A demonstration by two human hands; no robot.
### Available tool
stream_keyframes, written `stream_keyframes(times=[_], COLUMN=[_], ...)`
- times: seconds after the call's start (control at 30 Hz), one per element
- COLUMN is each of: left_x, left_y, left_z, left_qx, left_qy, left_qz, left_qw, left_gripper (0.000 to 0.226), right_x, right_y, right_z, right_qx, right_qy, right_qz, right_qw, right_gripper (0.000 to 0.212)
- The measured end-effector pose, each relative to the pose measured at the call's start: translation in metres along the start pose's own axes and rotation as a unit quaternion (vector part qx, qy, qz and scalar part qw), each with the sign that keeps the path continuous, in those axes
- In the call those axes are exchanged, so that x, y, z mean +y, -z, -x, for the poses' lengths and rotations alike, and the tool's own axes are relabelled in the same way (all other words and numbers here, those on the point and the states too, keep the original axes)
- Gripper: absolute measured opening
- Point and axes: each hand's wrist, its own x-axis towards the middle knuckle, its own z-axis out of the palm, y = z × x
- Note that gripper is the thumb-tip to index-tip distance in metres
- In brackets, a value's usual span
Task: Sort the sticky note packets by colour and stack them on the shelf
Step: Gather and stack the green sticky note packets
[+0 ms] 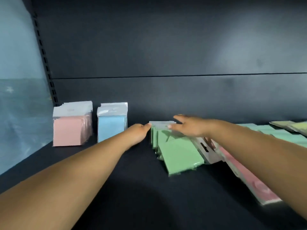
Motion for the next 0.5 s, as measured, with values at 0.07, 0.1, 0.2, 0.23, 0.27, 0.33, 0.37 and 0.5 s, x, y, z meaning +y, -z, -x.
stream_keyframes(times=[0.07, 0.1, 0.2, 0.23, 0.27, 0.33, 0.37, 0.5], left_x=[0.010, 0.014, 0.023, 0.024, 0.024, 0.024, 0.022, 0.016], left_y=[-0.010, -0.014, -0.025, -0.028, -0.030, -0.032, -0.032, -0.031], left_z=[-0.013, -0.018, -0.030, -0.031, -0.032, -0.030, -0.028, -0.015], left_qx=[0.009, 0.012, 0.010, 0.007, 0.005, 0.005, 0.009, 0.019], left_qy=[0.023, 0.036, 0.054, 0.058, 0.060, 0.061, 0.062, 0.061], left_qz=[0.021, 0.039, 0.083, 0.093, 0.100, 0.103, 0.106, 0.103], left_qw=[0.999, 0.999, 0.995, 0.994, 0.993, 0.993, 0.992, 0.993], left_gripper=[0.054, 0.053, 0.053, 0.052, 0.051, 0.048, 0.047, 0.046], right_x=[0.005, 0.007, 0.014, 0.017, 0.020, 0.024, 0.024, 0.024], right_y=[-0.002, -0.005, -0.011, -0.012, -0.012, -0.011, -0.010, -0.009], right_z=[-0.023, -0.033, -0.049, -0.051, -0.053, -0.053, -0.051, -0.035], right_qx=[-0.028, -0.042, -0.101, -0.118, -0.129, -0.136, -0.139, -0.161], right_qy=[0.013, 0.021, 0.031, 0.030, 0.030, 0.037, 0.040, 0.057], right_qz=[-0.002, -0.004, -0.032, -0.030, -0.021, -0.006, -0.001, 0.001], right_qw=[1.000, 0.999, 0.994, 0.992, 0.991, 0.990, 0.990, 0.985], right_gripper=[0.075, 0.078, 0.079, 0.081, 0.084, 0.087, 0.087, 0.088])
